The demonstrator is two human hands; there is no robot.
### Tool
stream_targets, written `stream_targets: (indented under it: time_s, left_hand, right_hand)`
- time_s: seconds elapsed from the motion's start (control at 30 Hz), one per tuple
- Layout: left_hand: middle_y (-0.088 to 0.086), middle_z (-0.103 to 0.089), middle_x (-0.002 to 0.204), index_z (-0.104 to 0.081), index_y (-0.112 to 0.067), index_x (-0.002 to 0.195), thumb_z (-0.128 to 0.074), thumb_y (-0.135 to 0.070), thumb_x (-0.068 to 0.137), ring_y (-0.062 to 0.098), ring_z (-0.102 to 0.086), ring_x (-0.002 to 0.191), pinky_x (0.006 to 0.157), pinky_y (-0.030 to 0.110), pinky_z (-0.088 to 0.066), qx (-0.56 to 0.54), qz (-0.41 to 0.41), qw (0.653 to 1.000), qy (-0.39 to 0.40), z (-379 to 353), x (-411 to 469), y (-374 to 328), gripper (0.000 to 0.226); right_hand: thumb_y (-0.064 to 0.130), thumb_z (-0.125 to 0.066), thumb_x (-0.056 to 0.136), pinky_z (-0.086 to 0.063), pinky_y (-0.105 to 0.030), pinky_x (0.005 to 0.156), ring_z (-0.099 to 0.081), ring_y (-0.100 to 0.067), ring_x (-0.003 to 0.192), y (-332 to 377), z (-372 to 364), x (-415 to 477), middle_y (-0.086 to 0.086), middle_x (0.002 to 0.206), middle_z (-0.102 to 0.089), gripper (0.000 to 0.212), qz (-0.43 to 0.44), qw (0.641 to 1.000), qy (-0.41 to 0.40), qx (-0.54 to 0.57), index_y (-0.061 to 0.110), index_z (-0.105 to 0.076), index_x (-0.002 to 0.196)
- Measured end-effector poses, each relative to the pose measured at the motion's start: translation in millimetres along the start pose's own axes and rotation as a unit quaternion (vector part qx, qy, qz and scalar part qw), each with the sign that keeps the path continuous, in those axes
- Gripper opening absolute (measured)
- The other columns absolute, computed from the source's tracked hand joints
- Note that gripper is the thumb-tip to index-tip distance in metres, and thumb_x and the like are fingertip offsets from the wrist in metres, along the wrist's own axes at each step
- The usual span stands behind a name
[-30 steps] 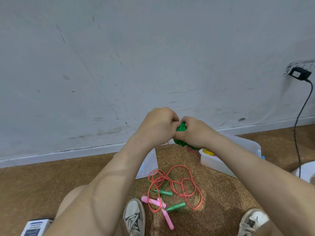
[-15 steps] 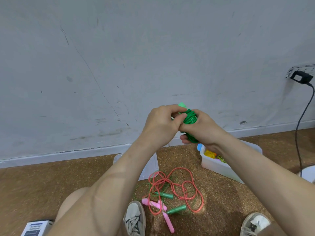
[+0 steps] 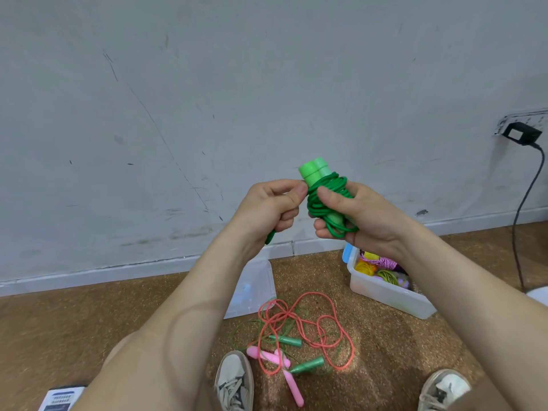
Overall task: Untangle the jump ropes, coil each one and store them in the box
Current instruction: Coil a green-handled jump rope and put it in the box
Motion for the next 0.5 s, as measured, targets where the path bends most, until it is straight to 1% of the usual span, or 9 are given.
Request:
stream_targets:
  time_s: [0.1, 0.17, 0.23, 0.27, 0.3, 0.33, 0.4, 0.47, 0.5]
  left_hand:
    - [-0.005, -0.037, 0.046, -0.066, -0.014, 0.07, -0.057, -0.003, 0.09, 0.007, -0.028, 0.04, 0.039, 0.017, -0.019, -0.026, -0.029, 0.999, -0.007, -1, -1, -5, 0.024]
    - [-0.003, -0.04, 0.045, -0.066, -0.021, 0.062, -0.063, -0.01, 0.085, 0.006, -0.028, 0.037, 0.043, 0.021, -0.017, -0.039, -0.025, 0.999, 0.011, -4, -1, -5, 0.026]
    - [-0.002, -0.043, 0.044, -0.064, -0.022, 0.06, -0.062, -0.018, 0.081, 0.007, -0.027, 0.035, 0.045, 0.024, -0.016, -0.058, -0.016, 0.997, 0.044, -9, -3, -3, 0.022]
    - [-0.001, -0.044, 0.045, -0.062, -0.022, 0.064, -0.06, -0.02, 0.081, 0.007, -0.027, 0.035, 0.045, 0.023, -0.017, -0.067, -0.008, 0.996, 0.06, -12, -3, -2, 0.017]
    - [-0.001, -0.044, 0.045, -0.059, -0.018, 0.072, -0.059, -0.021, 0.081, 0.008, -0.028, 0.035, 0.044, 0.023, -0.017, -0.072, -0.002, 0.995, 0.076, -14, -3, -2, 0.01]
    - [-0.001, -0.043, 0.046, -0.055, -0.014, 0.082, -0.058, -0.02, 0.081, 0.008, -0.028, 0.035, 0.044, 0.023, -0.018, -0.076, 0.006, 0.993, 0.092, -17, -5, -2, 0.007]
    - [-0.003, -0.045, 0.046, -0.05, -0.013, 0.106, -0.056, -0.017, 0.082, 0.005, -0.031, 0.034, 0.044, 0.022, -0.017, -0.076, 0.027, 0.988, 0.131, -21, -8, -1, 0.024]
    - [-0.006, -0.046, 0.045, -0.047, -0.016, 0.126, -0.051, -0.014, 0.084, 0.002, -0.033, 0.035, 0.046, 0.025, -0.013, -0.05, 0.031, 0.982, 0.182, -26, -14, -3, 0.042]
    - [-0.007, -0.045, 0.044, -0.047, -0.015, 0.128, -0.05, -0.013, 0.085, 0.002, -0.032, 0.035, 0.047, 0.027, -0.012, -0.031, 0.025, 0.979, 0.199, -27, -17, -3, 0.044]
  right_hand:
    - [0.056, -0.051, 0.074, -0.052, -0.024, 0.05, -0.057, -0.013, 0.052, -4, -8, -3, -0.011, 0.077, -0.061, 0.054, -0.037, 0.998, 0.038, 0.036, 0.008, -0.059, 0.098]
    - [0.062, -0.045, 0.073, -0.049, -0.021, 0.045, -0.054, -0.011, 0.048, -8, -14, -5, -0.009, 0.073, -0.06, 0.06, -0.063, 0.994, 0.063, 0.063, 0.01, -0.059, 0.099]
    - [0.066, -0.041, 0.073, -0.047, -0.018, 0.041, -0.052, -0.008, 0.044, -10, -18, -7, -0.007, 0.07, -0.059, 0.063, -0.076, 0.99, 0.095, 0.075, 0.013, -0.062, 0.1]
    - [0.068, -0.043, 0.072, -0.046, -0.017, 0.039, -0.052, -0.007, 0.042, -10, -20, -8, -0.006, 0.07, -0.059, 0.063, -0.078, 0.987, 0.117, 0.08, 0.015, -0.066, 0.099]
    - [0.071, -0.05, 0.07, -0.046, -0.017, 0.039, -0.052, -0.007, 0.042, -10, -23, -9, -0.006, 0.07, -0.059, 0.064, -0.078, 0.983, 0.143, 0.084, 0.017, -0.069, 0.098]
    - [0.072, -0.06, 0.065, -0.046, -0.017, 0.039, -0.053, -0.006, 0.042, -10, -25, -10, -0.006, 0.071, -0.06, 0.066, -0.076, 0.978, 0.173, 0.084, 0.017, -0.069, 0.1]
    - [0.072, -0.073, 0.055, -0.046, -0.017, 0.039, -0.055, -0.007, 0.042, -12, -29, -12, -0.007, 0.073, -0.062, 0.078, -0.078, 0.969, 0.224, 0.063, 0.014, -0.063, 0.107]
    - [0.07, -0.075, 0.056, -0.047, -0.018, 0.04, -0.057, -0.009, 0.042, -14, -32, -14, -0.01, 0.074, -0.064, 0.077, -0.081, 0.961, 0.259, 0.043, 0.015, -0.065, 0.109]
    - [0.069, -0.075, 0.057, -0.049, -0.019, 0.042, -0.059, -0.011, 0.044, -14, -33, -15, -0.012, 0.075, -0.065, 0.074, -0.079, 0.959, 0.268, 0.037, 0.017, -0.066, 0.109]
Point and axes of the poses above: each hand's wrist, its own x-axis towards the middle knuckle, its own z-axis out of the back of the hand, y = z × x, the point moved 9 cm from there along x, towards the middle knuckle
